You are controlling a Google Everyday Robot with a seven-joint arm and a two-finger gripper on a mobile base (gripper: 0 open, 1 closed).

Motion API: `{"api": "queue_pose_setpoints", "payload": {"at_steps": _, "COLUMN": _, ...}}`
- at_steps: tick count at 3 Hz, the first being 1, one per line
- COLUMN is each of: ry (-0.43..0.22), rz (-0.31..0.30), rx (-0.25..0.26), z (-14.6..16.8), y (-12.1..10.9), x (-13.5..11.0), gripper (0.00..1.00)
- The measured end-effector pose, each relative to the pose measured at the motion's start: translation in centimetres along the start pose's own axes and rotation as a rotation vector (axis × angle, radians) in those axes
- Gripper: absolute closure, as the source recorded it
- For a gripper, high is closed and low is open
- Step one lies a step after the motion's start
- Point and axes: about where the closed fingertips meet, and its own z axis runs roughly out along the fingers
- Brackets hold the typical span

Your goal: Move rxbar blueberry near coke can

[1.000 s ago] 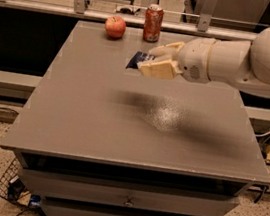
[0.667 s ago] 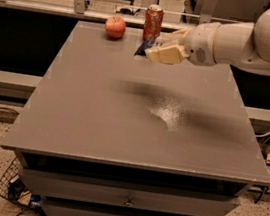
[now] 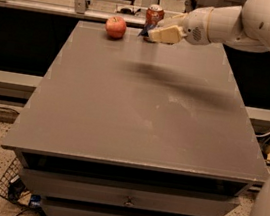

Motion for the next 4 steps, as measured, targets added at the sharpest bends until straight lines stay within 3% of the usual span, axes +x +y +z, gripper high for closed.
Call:
{"api": "queue_pose_setpoints", "payload": {"at_steps": 2, "ry": 0.007, "rz": 0.047, "rx": 0.010, "z": 2.9, "y": -3.2, "x": 2.2, "gripper": 1.00}}
{"api": "queue_pose_setpoints", "payload": {"at_steps": 4, "ry": 0.025, "rz": 0.136, "rx": 0.073, "z": 3.1, "y": -5.6, "x": 6.7, "gripper": 1.00}}
